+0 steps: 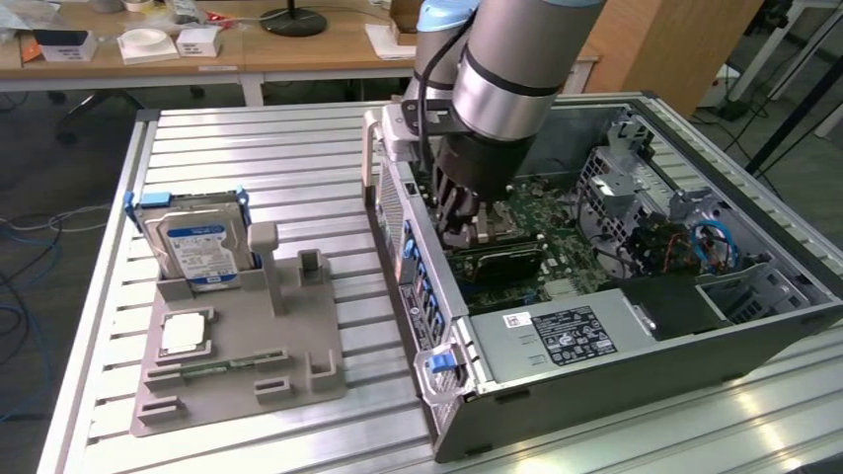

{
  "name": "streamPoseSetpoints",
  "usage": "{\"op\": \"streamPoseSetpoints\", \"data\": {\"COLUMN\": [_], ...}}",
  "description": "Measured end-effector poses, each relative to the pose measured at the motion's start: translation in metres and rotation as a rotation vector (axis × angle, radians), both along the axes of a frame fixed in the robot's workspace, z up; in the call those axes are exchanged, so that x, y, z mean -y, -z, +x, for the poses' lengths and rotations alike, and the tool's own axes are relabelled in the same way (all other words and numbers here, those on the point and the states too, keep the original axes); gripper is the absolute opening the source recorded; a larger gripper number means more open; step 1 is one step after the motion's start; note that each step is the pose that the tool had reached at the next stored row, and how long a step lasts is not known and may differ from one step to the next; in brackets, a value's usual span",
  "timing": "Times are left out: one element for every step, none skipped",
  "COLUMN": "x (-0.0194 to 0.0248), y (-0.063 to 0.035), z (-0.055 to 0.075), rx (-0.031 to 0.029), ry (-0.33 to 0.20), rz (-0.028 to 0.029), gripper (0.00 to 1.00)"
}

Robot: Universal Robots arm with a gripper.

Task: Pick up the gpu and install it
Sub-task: 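Press down on the gpu until it lock into place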

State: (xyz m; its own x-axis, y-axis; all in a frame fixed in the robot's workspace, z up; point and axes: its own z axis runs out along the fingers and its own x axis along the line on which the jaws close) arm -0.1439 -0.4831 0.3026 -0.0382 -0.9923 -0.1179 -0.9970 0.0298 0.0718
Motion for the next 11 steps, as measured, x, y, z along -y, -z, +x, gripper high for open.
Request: {"op": "streamPoseSetpoints", "data": {"x": [0.0,-0.0001,-0.0001,-0.0002,-0.0002,-0.0001,-0.0001,-0.0004,-0.0015,-0.0058,-0.0058], "y": [0.0,0.0,0.0,0.0,0.0,0.0,0.0001,0.0003,0.0006,0.0047,0.0059], "z": [-0.0007,-0.002,-0.0026,-0.0026,-0.0026,-0.0027,-0.0027,-0.0026,-0.0027,-0.0024,-0.0018], "rx": [-0.0006,-0.0012,-0.0022,-0.0025,-0.0024,-0.0025,-0.0024,-0.0023,-0.0024,-0.0026,-0.0026], "ry": [0.0,0.0,0.0,0.0,0.0,0.0,0.0,0.0,0.0,0.0,0.0], "rz": [0.0032,0.0059,0.0084,0.0088,0.0091,0.0108,0.012,0.0122,0.0125,0.0128,0.0128], "gripper": [0.11,0.11,0.11,0.11,0.11,0.11,0.11,0.11,0.11,0.11,0.11]}}
